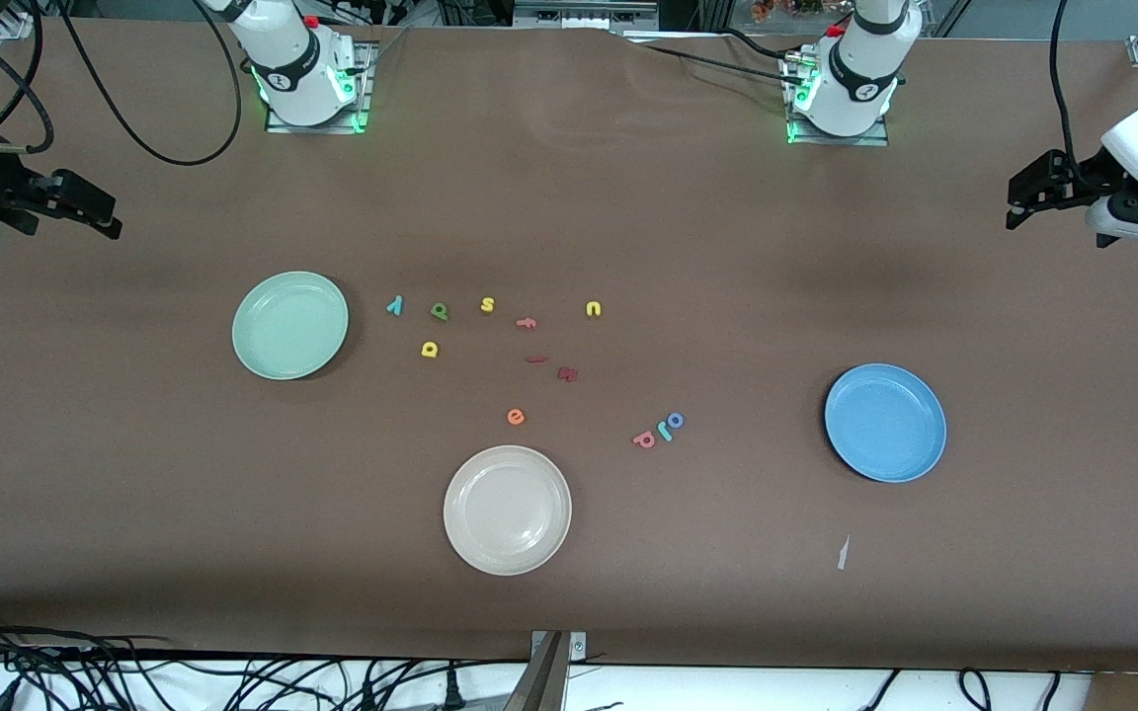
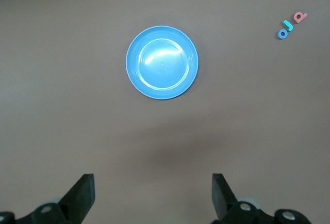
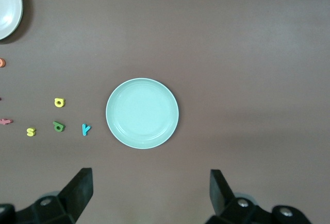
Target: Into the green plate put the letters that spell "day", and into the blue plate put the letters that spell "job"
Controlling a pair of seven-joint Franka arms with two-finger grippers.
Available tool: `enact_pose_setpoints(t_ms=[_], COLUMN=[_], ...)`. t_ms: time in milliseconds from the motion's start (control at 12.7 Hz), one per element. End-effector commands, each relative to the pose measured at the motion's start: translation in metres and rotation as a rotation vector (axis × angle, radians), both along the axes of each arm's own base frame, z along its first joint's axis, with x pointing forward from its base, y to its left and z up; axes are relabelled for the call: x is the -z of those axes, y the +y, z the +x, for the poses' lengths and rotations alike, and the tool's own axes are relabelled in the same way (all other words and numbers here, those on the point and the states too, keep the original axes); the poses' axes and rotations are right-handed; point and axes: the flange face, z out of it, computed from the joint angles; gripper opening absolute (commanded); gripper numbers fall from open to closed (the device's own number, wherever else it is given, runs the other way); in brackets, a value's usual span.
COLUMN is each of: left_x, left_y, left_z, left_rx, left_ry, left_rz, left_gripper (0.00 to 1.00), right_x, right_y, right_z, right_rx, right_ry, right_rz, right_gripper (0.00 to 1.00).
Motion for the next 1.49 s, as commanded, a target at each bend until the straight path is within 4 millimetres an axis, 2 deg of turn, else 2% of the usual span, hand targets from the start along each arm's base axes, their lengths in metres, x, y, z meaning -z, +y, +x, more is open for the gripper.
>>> enact_pose_setpoints(t_ms=[0, 1414], left_x=[-0.0058, -0.005], left_y=[-0.0021, 0.0015], left_z=[0.0031, 0.0028], left_rx=[-0.011, -0.067], left_ry=[0.006, 0.009], left_rz=[-0.013, -0.047], left_gripper=[1.0, 1.0], right_x=[-0.0052, -0.0051], right_y=[0.0012, 0.0029], right_z=[-0.0015, -0.0002], right_rx=[-0.008, -0.013], right_ry=[-0.006, -0.012], right_rz=[-0.012, -0.012], right_gripper=[1.0, 1.0])
